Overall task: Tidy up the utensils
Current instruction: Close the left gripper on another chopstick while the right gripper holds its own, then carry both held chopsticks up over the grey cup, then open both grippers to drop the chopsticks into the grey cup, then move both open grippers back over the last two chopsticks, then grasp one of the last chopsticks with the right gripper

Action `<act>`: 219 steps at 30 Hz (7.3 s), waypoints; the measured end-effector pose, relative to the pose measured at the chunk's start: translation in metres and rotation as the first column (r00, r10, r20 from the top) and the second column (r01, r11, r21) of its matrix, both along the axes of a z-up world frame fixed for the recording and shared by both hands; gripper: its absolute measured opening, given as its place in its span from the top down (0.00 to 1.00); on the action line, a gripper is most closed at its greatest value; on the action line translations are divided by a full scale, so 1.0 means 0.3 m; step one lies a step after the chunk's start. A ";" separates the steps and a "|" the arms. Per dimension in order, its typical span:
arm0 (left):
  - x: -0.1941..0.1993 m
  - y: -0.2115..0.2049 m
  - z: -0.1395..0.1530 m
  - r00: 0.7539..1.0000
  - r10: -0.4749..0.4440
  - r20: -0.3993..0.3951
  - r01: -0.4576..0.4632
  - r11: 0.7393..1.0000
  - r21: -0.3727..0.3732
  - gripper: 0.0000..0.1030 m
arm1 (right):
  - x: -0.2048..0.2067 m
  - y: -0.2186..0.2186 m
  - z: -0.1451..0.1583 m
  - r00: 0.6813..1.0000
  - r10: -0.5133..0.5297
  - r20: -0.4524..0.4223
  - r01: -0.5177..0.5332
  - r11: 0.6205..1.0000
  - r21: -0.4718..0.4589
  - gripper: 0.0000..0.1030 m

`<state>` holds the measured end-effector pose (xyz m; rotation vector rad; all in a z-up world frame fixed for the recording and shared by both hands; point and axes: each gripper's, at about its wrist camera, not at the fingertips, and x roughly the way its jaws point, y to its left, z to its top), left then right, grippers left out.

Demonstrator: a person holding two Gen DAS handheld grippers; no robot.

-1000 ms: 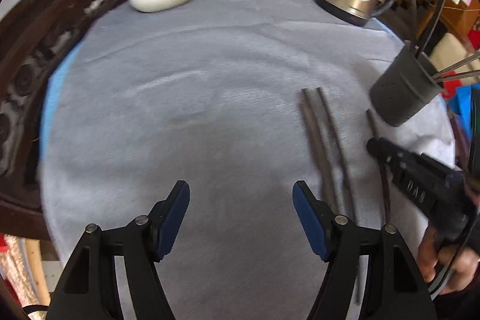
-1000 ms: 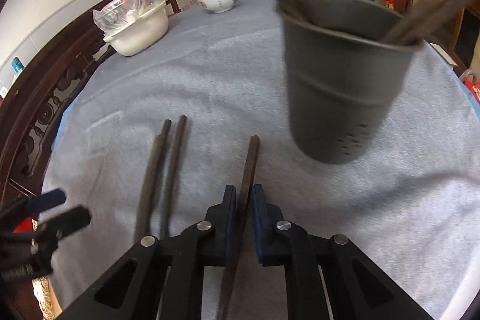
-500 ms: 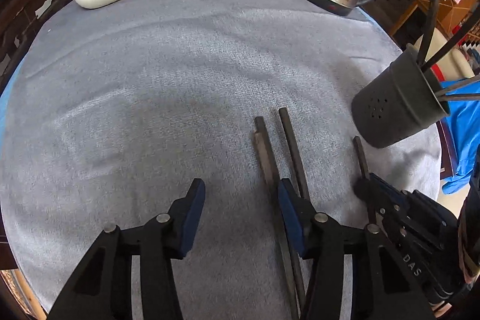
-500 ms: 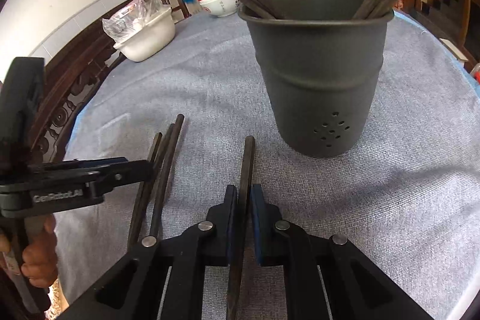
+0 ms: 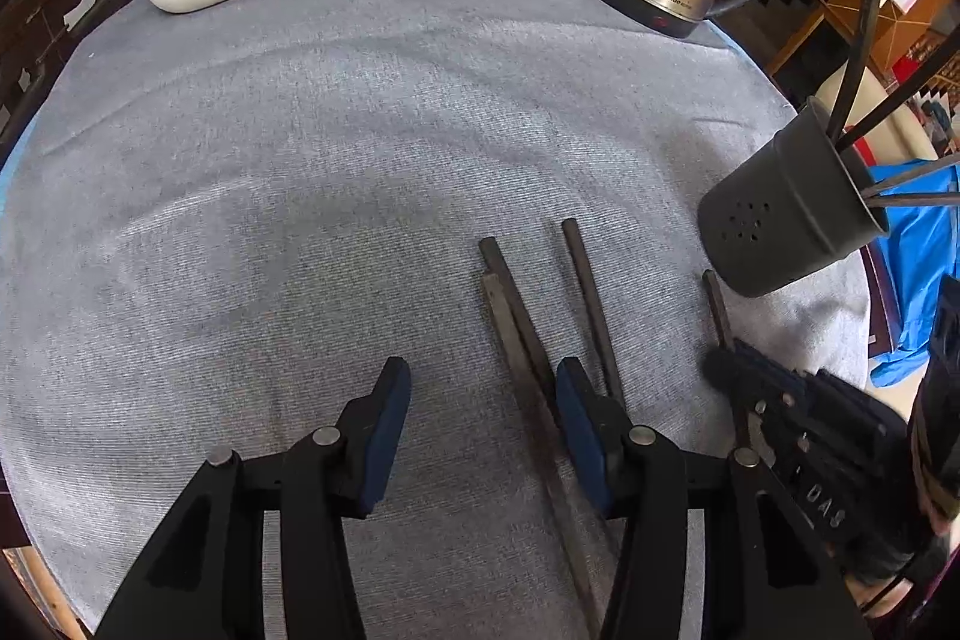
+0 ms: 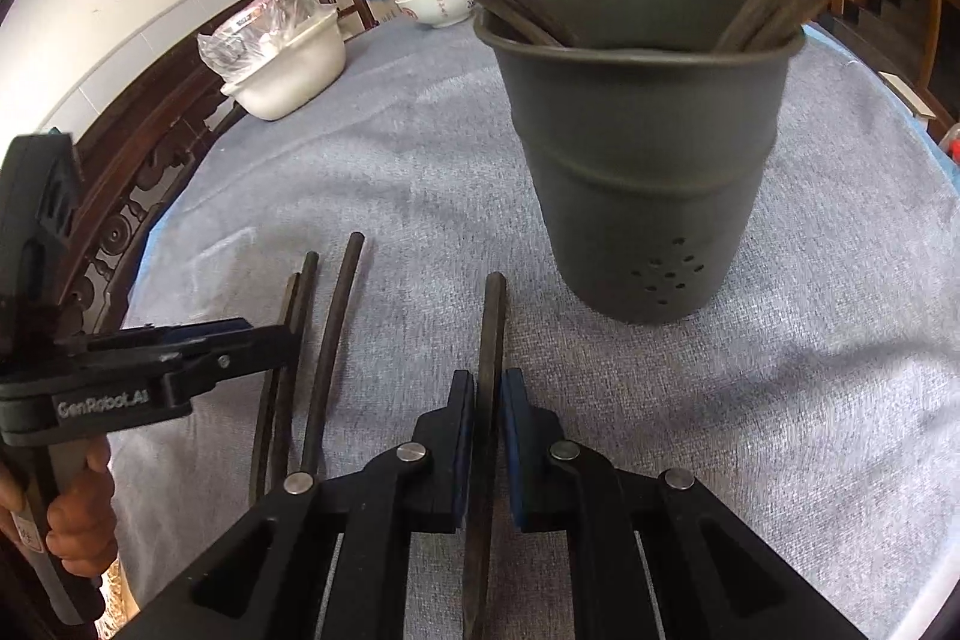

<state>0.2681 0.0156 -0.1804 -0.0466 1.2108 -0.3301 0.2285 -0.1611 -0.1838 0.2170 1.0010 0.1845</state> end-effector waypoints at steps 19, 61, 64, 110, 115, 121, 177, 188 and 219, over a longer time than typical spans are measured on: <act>0.047 0.015 -0.001 0.999 0.047 -0.004 -0.047 0.999 -0.014 0.51 | 0.104 0.084 0.013 0.999 0.007 -0.036 -0.012 0.987 -0.162 0.86; -0.369 -0.002 0.701 0.843 0.074 0.533 0.014 0.987 -0.158 0.95 | -0.380 -0.084 0.652 0.820 -0.110 0.561 0.082 0.994 0.076 0.94; -0.371 -0.013 0.736 0.826 0.084 0.558 0.018 0.984 -0.175 0.95 | -0.383 -0.119 0.682 0.794 -0.144 0.591 0.113 0.990 0.090 0.94; -0.280 -0.356 0.695 0.740 0.046 0.671 -0.005 0.998 -0.063 0.45 | -0.324 -0.398 0.593 0.768 -0.392 0.506 0.288 0.918 0.273 0.90; -0.395 -0.295 0.681 0.723 0.017 0.691 -0.046 0.999 0.023 0.30 | -0.412 -0.398 0.591 0.749 -0.426 0.507 0.288 0.899 0.330 0.63; -0.498 -0.223 0.611 0.747 -0.019 0.664 -0.088 0.988 0.126 0.28 | -0.514 -0.378 0.578 0.734 -0.440 0.518 0.291 0.892 0.345 0.62; -0.711 0.090 0.397 0.886 0.089 0.455 -0.162 0.979 0.125 0.28 | -0.598 -0.109 0.421 0.891 -0.254 0.376 0.153 0.948 0.279 0.62; -0.662 0.129 0.296 0.920 0.133 0.369 -0.188 0.975 0.117 0.28 | -0.525 -0.053 0.313 0.942 -0.185 0.279 0.116 0.962 0.248 0.62; -0.472 0.270 0.083 0.954 0.230 0.195 -0.255 0.960 0.118 0.28 | -0.044 0.207 0.015 0.998 0.064 0.024 -0.065 0.996 0.068 0.85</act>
